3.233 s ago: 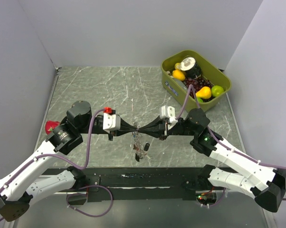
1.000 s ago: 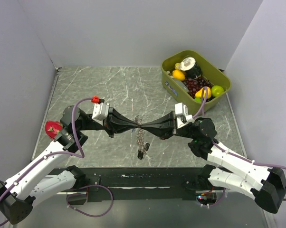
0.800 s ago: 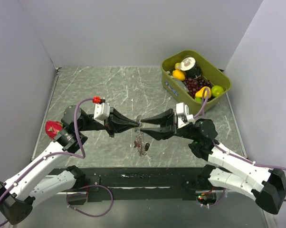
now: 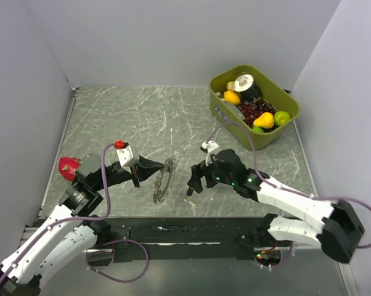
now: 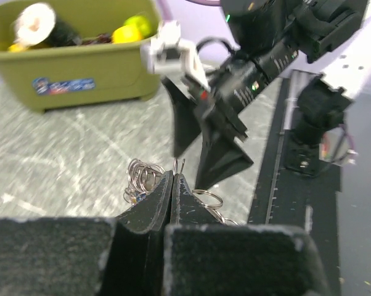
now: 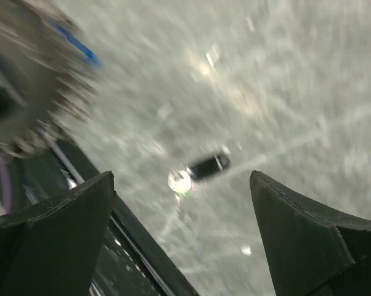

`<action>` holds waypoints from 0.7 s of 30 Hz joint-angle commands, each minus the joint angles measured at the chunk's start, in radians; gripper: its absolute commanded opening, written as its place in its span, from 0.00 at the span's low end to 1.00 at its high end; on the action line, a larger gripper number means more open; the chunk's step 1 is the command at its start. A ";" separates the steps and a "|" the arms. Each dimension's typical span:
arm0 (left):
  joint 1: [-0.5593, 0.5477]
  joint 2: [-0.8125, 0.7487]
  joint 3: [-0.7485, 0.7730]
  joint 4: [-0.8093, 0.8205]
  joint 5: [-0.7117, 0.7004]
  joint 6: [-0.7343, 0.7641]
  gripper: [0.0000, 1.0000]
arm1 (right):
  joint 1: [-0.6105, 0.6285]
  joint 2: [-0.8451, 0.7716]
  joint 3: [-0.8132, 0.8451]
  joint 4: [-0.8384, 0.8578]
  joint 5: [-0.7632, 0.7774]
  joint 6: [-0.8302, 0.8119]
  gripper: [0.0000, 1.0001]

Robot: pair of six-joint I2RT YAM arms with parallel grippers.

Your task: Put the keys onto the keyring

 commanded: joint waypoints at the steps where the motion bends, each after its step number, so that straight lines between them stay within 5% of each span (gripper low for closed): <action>1: 0.029 -0.046 -0.008 0.002 -0.088 0.023 0.01 | 0.017 0.149 0.140 -0.190 0.067 0.057 0.94; 11: 0.068 -0.096 -0.034 -0.004 -0.161 0.009 0.01 | 0.148 0.481 0.334 -0.415 0.257 0.243 0.72; 21: 0.074 -0.112 -0.047 0.006 -0.136 -0.006 0.01 | 0.188 0.678 0.434 -0.442 0.251 0.378 0.50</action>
